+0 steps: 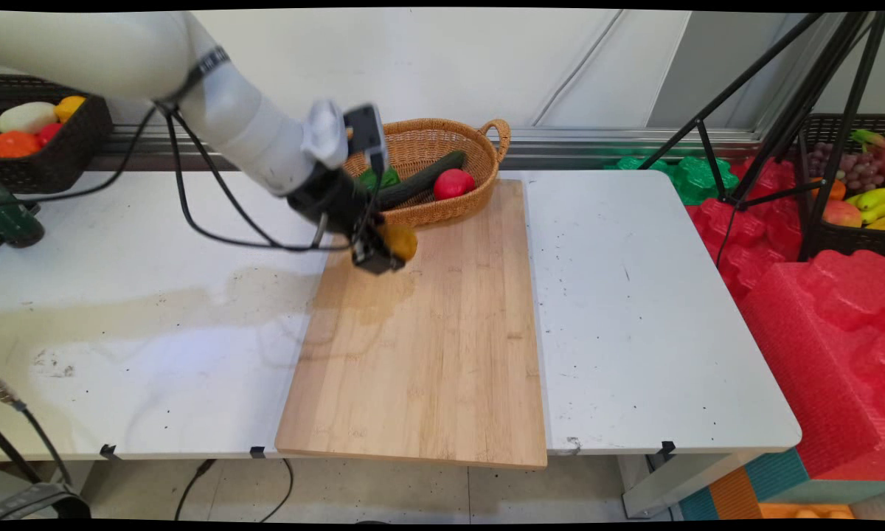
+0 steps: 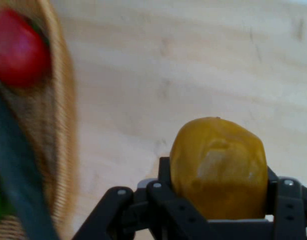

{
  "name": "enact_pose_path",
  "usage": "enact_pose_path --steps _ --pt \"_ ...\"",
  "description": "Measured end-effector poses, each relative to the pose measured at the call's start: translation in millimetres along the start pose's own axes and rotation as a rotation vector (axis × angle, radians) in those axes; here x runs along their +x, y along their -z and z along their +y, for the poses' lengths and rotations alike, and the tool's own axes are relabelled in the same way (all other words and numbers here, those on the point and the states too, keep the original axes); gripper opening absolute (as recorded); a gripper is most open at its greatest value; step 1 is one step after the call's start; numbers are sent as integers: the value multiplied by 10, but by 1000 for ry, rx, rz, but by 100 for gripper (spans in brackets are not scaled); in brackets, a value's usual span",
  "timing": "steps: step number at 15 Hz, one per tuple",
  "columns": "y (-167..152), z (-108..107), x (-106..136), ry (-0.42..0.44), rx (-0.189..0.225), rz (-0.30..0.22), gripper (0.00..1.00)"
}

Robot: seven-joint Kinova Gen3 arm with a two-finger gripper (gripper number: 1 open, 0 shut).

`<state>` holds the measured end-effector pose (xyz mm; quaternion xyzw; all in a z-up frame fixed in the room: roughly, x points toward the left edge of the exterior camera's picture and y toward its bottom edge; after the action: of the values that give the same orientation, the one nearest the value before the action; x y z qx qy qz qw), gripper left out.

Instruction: Place the picked object in the vegetable basket

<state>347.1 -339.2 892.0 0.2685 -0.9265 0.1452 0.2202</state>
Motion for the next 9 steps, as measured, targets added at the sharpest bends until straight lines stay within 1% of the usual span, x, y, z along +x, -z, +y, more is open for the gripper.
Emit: enact_pose_path --steps 4,5,6,9 --pt "403 -174 334 55 100 113 0" --pt "466 -236 398 68 125 132 0" --pt "504 -279 439 76 142 143 0" --pt "626 -530 626 113 220 186 0"
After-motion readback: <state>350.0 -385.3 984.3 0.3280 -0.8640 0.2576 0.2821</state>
